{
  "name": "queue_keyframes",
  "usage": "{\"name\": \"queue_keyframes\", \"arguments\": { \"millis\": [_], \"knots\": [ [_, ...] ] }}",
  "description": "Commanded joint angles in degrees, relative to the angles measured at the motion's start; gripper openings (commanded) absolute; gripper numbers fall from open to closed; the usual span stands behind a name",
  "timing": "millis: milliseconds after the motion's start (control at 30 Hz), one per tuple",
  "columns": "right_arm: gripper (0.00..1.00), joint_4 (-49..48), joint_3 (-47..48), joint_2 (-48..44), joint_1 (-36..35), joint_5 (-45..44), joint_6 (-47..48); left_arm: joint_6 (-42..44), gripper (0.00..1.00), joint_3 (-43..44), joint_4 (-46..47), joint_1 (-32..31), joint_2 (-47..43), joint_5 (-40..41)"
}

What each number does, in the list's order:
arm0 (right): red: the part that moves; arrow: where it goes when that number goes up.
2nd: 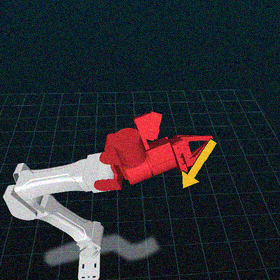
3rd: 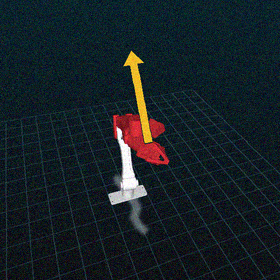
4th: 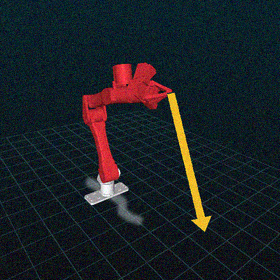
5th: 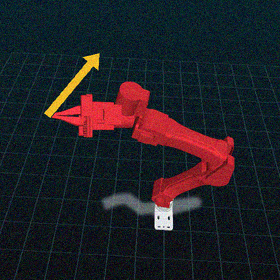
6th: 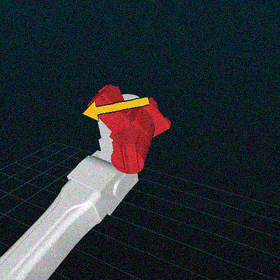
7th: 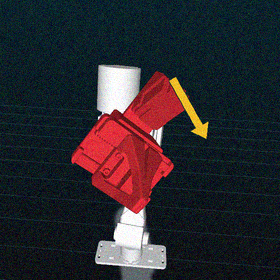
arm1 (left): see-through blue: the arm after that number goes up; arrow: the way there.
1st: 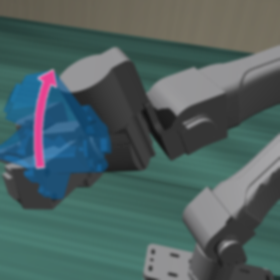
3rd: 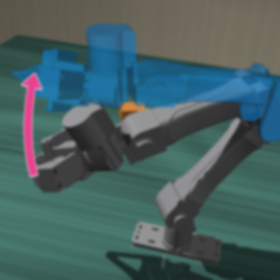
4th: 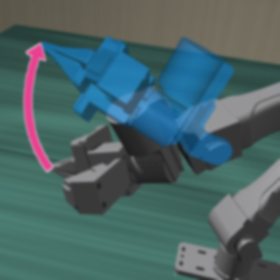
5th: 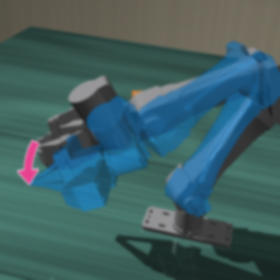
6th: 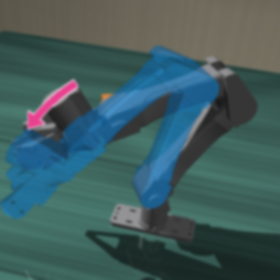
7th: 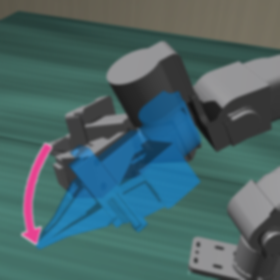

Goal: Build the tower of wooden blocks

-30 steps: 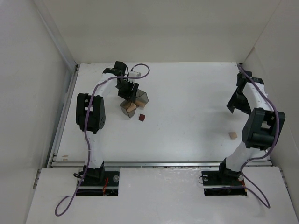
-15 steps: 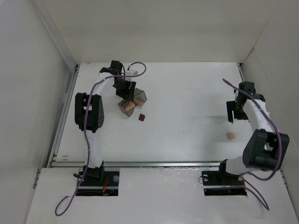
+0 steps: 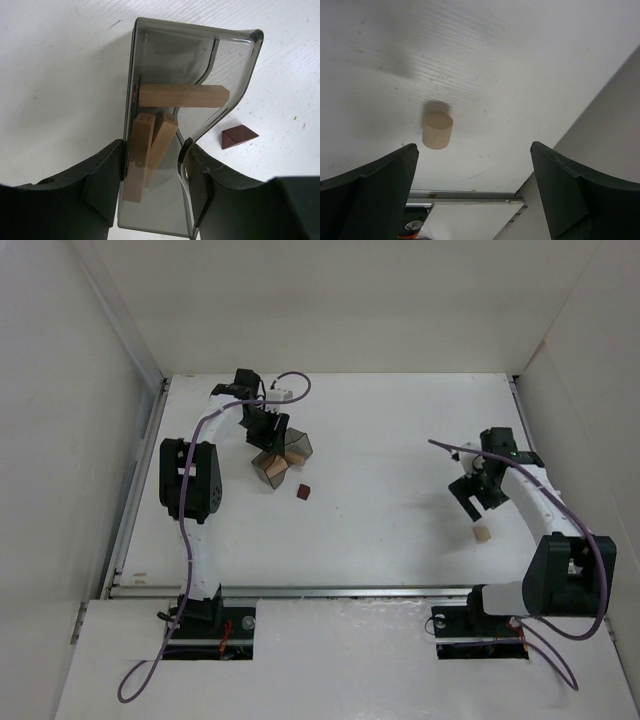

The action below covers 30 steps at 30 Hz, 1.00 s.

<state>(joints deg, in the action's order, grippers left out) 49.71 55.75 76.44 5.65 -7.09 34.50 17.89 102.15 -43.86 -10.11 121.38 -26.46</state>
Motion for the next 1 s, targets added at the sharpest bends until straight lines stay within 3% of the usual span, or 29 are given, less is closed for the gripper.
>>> {"name": "queue_keyframes", "arguments": {
  "millis": [0,67,267,500,667,833,967],
  "knots": [
    [1.0,2.66,0.51,1.59,-6.69,-3.44,1.45,1.01,0.0,2.18,0.17,0.27,0.17,-0.44],
    [1.0,2.67,-0.63,1.6,-9.15,-7.66,-1.1,1.01,0.0,2.7,0.17,0.27,0.17,0.09],
    [1.0,4.33,0.41,1.6,-10.22,-7.06,-4.87,1.01,0.0,3.23,0.17,0.27,0.17,0.61],
    [1.0,1.45,16.04,6.95,-10.84,-8.54,-18.56,1.01,0.0,3.76,-0.35,0.27,0.17,1.4],
    [1.0,2.05,25.53,13.28,-10.84,-8.99,-21.93,1.01,0.0,3.76,2.01,0.27,0.17,5.36],
    [1.0,2.05,26.26,15.31,-10.84,-9.33,-23.51,2.06,0.0,3.23,2.02,0.27,-0.35,6.68],
    [1.0,-0.92,23.62,13.03,-10.84,-12.93,-25.87,1.45,0.0,3.23,4.74,-0.26,-1.5,15.62]
  ]
}}
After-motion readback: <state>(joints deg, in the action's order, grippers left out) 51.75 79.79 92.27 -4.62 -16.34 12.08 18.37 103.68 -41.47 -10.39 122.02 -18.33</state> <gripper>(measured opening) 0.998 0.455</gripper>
